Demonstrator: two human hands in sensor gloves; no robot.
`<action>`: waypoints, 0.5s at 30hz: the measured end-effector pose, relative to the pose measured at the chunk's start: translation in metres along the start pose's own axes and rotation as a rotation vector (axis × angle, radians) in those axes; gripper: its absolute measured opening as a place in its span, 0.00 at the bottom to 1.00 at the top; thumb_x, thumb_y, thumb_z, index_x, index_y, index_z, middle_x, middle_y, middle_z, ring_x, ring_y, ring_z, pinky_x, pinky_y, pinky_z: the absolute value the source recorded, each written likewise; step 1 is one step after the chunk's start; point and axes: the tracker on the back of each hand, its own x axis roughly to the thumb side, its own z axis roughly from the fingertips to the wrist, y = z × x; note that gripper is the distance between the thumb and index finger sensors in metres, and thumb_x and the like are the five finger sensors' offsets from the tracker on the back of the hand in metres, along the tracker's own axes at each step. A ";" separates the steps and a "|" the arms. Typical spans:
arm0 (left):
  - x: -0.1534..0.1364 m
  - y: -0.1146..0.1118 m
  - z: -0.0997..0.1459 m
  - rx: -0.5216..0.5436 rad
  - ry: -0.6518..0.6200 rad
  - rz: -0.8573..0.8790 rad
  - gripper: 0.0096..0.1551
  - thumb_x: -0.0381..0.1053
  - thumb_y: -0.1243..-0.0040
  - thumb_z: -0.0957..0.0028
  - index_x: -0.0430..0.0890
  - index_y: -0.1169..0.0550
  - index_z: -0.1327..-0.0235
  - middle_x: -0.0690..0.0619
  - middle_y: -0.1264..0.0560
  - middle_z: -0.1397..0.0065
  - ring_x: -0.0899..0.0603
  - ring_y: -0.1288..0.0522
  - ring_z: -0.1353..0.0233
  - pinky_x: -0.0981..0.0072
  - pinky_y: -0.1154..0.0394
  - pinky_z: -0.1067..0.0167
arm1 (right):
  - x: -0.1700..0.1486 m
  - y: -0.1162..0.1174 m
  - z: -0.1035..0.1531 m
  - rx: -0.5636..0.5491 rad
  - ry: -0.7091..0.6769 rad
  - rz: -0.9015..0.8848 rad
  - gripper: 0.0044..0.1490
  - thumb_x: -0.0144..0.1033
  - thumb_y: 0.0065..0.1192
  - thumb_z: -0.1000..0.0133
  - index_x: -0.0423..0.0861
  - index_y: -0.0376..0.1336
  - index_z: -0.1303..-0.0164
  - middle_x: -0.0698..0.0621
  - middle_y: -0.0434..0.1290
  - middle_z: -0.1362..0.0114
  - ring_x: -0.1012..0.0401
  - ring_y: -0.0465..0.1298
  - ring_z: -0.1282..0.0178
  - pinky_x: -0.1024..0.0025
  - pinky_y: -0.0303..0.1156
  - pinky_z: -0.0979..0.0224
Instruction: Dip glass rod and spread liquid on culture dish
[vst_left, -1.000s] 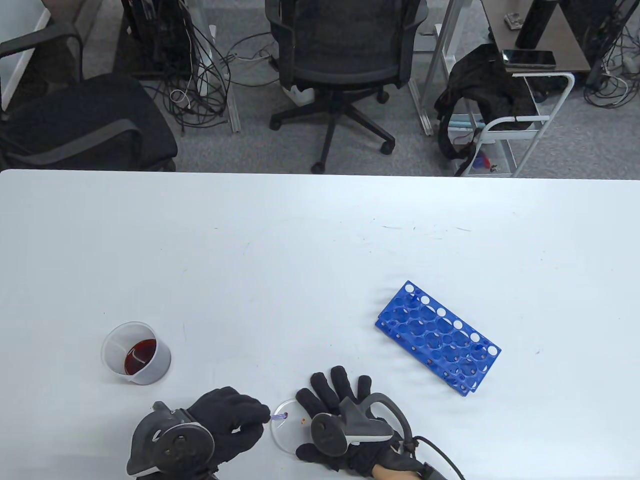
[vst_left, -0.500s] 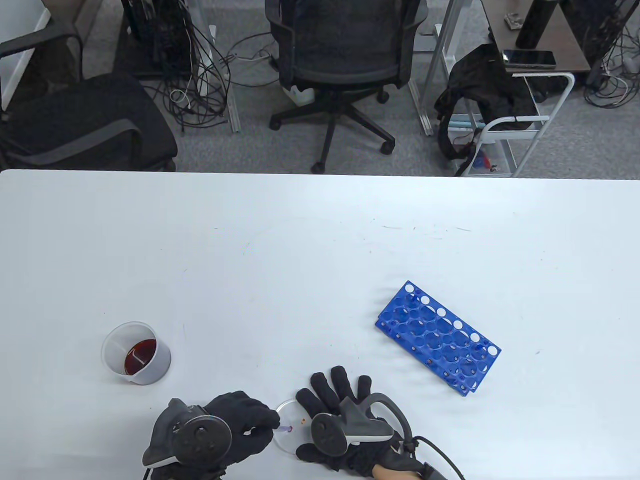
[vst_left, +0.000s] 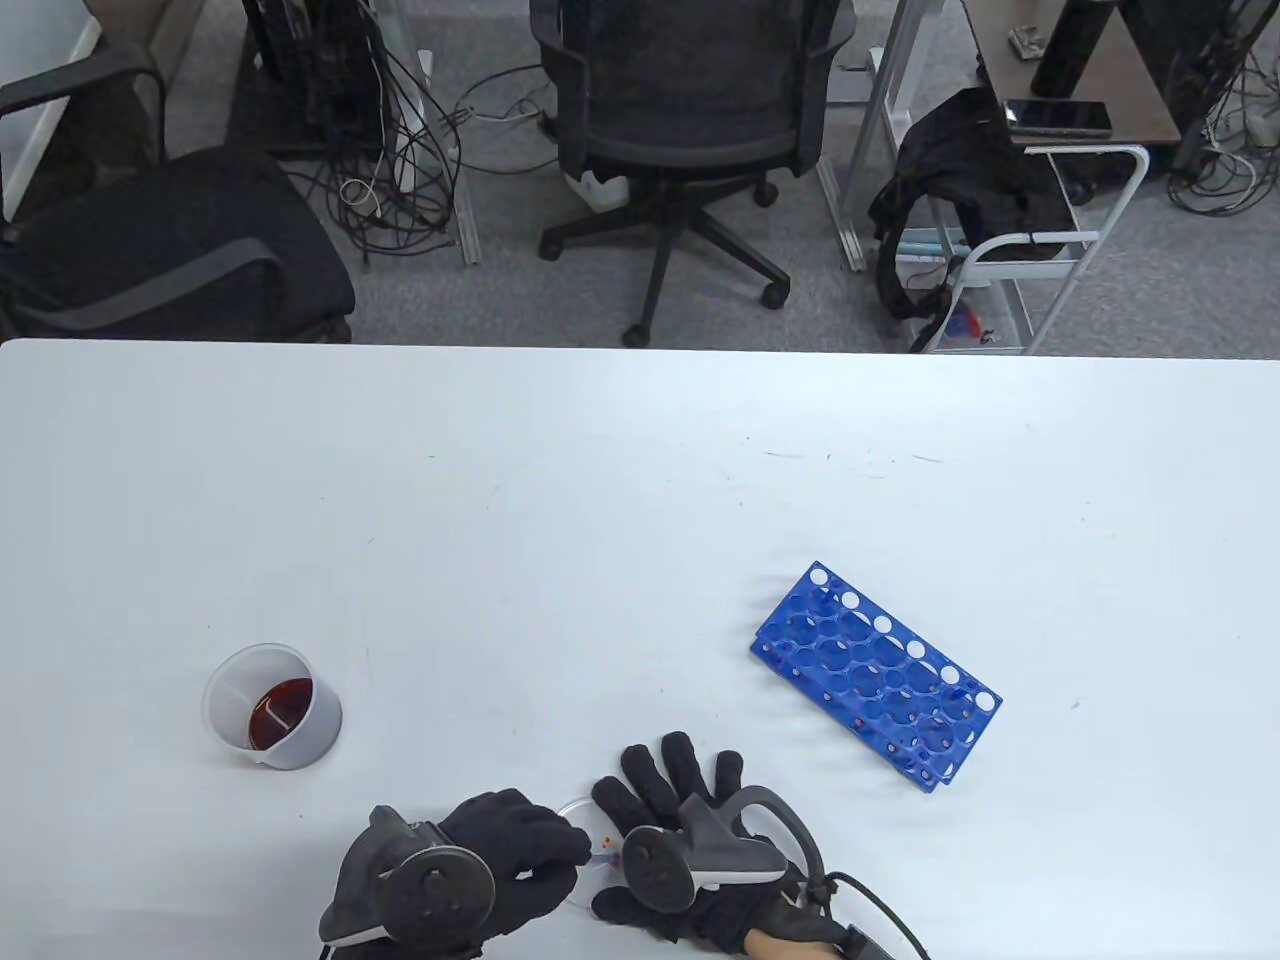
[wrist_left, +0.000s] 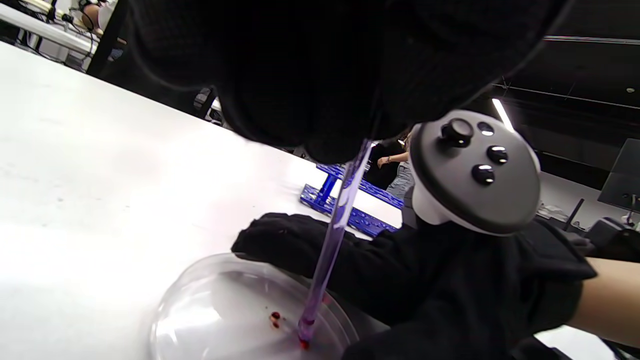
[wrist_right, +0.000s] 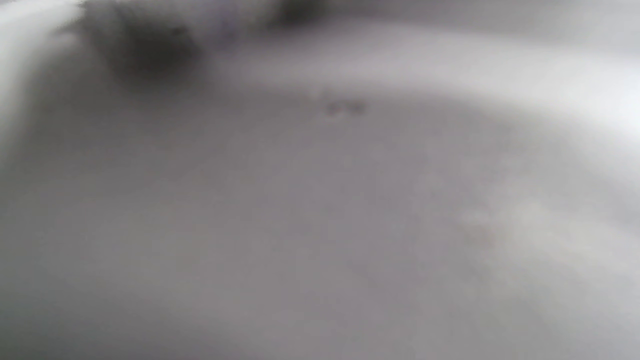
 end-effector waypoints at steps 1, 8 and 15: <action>0.000 0.001 0.000 0.003 0.004 -0.008 0.17 0.60 0.27 0.52 0.56 0.12 0.53 0.56 0.12 0.46 0.45 0.12 0.50 0.58 0.15 0.47 | 0.000 0.000 0.000 0.000 0.000 0.000 0.64 0.75 0.25 0.42 0.42 0.14 0.19 0.33 0.17 0.17 0.28 0.22 0.22 0.15 0.30 0.33; -0.003 0.006 0.002 0.041 0.040 -0.045 0.17 0.60 0.28 0.51 0.55 0.12 0.54 0.56 0.12 0.48 0.45 0.12 0.51 0.58 0.15 0.48 | 0.000 0.000 0.000 0.000 0.000 0.000 0.64 0.75 0.25 0.42 0.42 0.15 0.19 0.33 0.17 0.17 0.28 0.22 0.22 0.15 0.30 0.32; -0.006 0.011 0.003 0.026 0.045 -0.037 0.16 0.60 0.28 0.51 0.54 0.11 0.57 0.56 0.11 0.50 0.44 0.12 0.53 0.57 0.14 0.50 | 0.000 0.000 0.000 0.000 0.000 0.000 0.64 0.75 0.25 0.42 0.43 0.15 0.19 0.33 0.17 0.17 0.28 0.22 0.22 0.15 0.30 0.32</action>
